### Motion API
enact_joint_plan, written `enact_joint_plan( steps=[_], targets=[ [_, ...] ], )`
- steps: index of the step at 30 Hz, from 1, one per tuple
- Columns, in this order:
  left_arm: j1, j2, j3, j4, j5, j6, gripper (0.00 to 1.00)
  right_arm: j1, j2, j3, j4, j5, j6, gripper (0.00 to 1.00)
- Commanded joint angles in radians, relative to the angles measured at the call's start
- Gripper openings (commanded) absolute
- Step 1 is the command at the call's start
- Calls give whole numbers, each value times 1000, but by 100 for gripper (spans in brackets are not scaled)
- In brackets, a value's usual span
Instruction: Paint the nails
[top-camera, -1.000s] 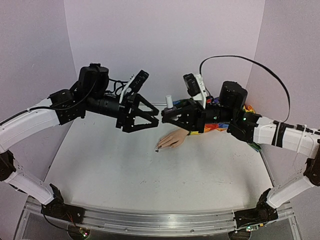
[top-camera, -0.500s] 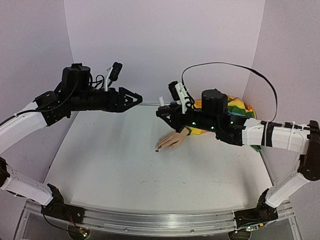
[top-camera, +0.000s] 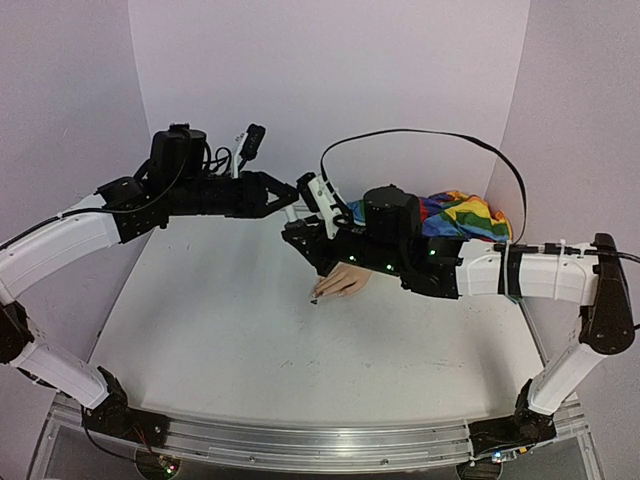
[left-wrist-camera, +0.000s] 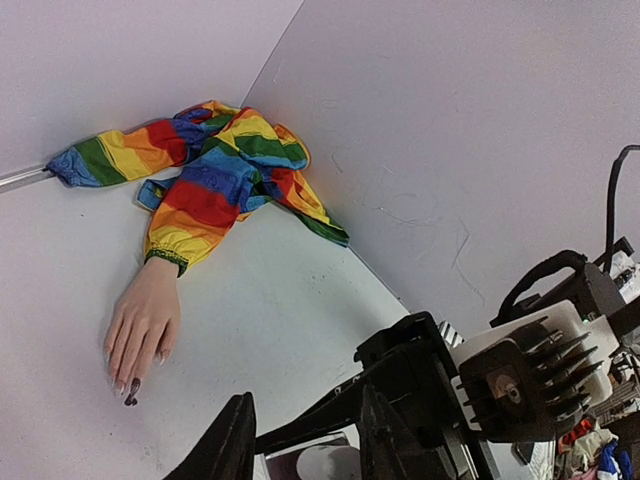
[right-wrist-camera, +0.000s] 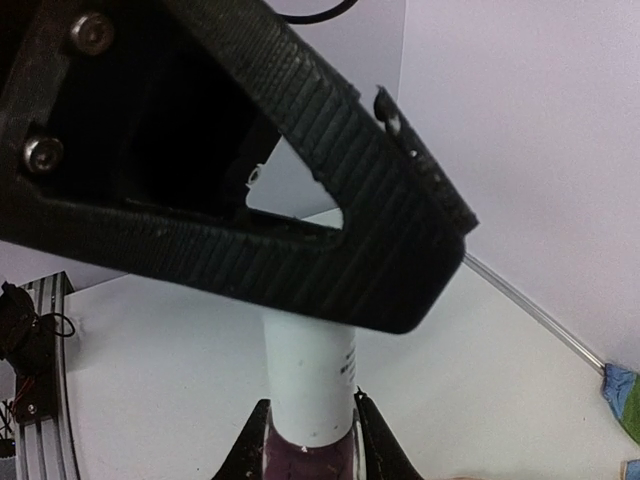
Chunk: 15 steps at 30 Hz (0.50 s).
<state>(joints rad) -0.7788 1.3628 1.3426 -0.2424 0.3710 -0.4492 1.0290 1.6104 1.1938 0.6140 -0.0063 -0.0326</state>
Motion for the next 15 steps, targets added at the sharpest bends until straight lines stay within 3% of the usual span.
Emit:
enact_joint_plan(
  steps=[1,5,7,11,15],
  targets=[
    [-3,-18,36,42,9,2,35,11,14,84,83,25,-11,0],
    [-23,-23,28,43,11,26,45,12,30,103,84,45,5,0],
    [-37,-30,23,42,4,47,45,11,32,107,83,59,14,0],
    [-56,-40,3,39,-45,73,28,12,28,112,82,49,19,0],
    [-70,-42,-5,31,-86,106,18,11,26,112,82,27,25,0]
  ],
)
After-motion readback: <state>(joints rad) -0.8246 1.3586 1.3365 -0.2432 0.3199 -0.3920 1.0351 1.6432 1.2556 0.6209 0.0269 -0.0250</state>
